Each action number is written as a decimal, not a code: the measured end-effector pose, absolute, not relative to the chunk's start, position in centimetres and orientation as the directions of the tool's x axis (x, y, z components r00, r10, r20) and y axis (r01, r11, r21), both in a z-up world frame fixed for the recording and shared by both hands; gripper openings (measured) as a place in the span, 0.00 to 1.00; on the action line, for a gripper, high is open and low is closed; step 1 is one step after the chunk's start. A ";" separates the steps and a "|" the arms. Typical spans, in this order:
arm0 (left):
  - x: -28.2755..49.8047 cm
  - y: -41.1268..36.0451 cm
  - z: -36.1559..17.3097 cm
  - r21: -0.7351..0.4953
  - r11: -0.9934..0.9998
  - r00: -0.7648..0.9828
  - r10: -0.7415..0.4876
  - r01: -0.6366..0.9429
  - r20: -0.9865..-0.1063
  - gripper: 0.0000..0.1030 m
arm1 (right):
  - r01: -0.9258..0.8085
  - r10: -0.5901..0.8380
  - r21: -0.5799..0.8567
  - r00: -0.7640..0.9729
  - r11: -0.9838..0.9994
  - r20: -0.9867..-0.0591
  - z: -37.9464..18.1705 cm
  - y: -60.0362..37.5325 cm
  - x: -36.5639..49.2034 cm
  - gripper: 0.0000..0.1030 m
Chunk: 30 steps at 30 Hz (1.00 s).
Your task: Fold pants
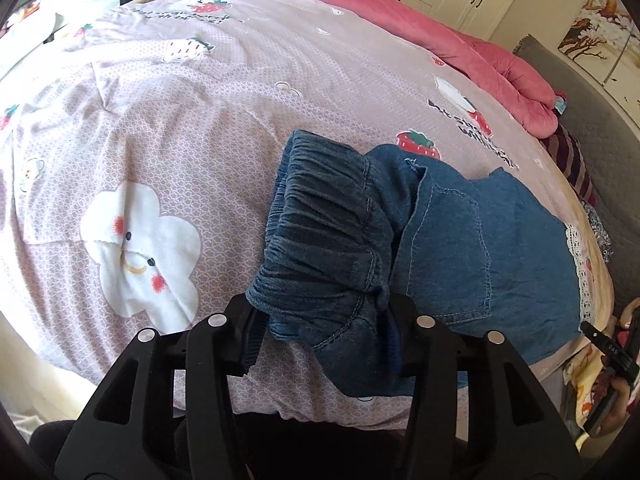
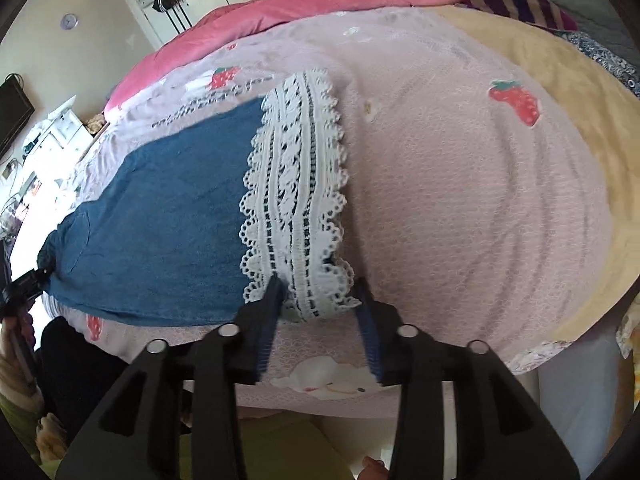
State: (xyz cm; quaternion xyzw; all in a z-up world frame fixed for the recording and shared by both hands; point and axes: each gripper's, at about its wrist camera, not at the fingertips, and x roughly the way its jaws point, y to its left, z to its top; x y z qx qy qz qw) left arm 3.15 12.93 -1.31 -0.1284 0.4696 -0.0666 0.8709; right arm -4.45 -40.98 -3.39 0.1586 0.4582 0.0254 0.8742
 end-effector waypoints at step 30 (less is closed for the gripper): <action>-1.0 12.0 7.3 -0.135 0.990 0.714 -0.072 -0.032 -0.696 0.63 | -0.100 0.267 0.253 0.528 0.962 -0.806 -3.4 -34.0 -2.5 0.73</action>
